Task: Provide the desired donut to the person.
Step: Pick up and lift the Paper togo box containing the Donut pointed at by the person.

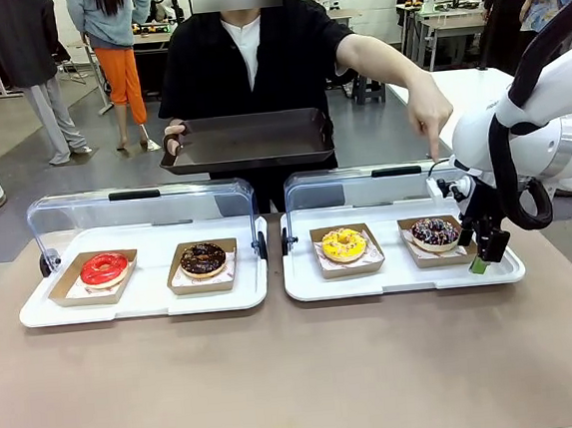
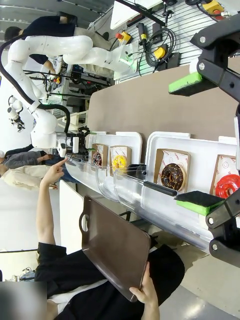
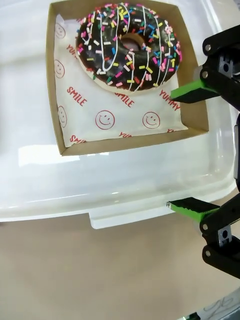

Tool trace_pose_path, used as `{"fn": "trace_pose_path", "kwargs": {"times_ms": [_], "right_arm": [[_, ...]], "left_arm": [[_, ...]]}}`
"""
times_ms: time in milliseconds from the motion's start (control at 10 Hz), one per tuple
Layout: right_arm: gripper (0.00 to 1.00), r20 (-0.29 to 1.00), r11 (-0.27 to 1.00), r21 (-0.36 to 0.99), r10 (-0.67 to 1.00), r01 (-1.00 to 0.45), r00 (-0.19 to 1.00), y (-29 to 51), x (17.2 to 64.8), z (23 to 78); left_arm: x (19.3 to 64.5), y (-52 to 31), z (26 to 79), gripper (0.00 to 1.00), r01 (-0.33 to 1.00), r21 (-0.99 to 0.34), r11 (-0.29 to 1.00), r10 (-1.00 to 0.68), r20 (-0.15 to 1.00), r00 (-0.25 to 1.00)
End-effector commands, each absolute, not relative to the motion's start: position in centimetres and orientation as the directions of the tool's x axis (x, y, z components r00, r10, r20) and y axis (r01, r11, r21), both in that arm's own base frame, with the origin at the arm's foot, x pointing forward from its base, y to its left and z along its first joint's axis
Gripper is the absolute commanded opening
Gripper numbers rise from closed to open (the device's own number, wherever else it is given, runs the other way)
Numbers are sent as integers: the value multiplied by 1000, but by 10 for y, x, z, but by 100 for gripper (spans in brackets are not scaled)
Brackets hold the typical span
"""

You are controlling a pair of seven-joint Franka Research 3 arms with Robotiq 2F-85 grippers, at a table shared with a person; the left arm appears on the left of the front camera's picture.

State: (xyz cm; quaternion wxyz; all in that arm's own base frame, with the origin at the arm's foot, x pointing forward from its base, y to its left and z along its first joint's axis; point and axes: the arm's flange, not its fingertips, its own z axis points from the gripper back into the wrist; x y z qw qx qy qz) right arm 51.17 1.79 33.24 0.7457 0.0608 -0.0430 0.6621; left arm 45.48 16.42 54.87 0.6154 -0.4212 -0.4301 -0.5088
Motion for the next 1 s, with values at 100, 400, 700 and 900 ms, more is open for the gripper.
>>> {"fn": "trace_pose_path", "kwargs": {"times_ms": [100,400,700,900], "right_arm": [[0,162,119,15,980,-993,119,18,517,328],[17,168,116,14,979,-993,117,17,517,327],[0,171,110,15,979,-994,111,16,516,327],[0,173,106,13,979,-994,107,16,516,327]], "left_arm": [[454,166,550,100,989,-80,123,-254,961,109],[454,166,550,100,989,-80,123,-254,961,109],[454,166,550,100,989,-80,123,-254,961,109],[454,166,550,100,989,-80,123,-254,961,109]]}}
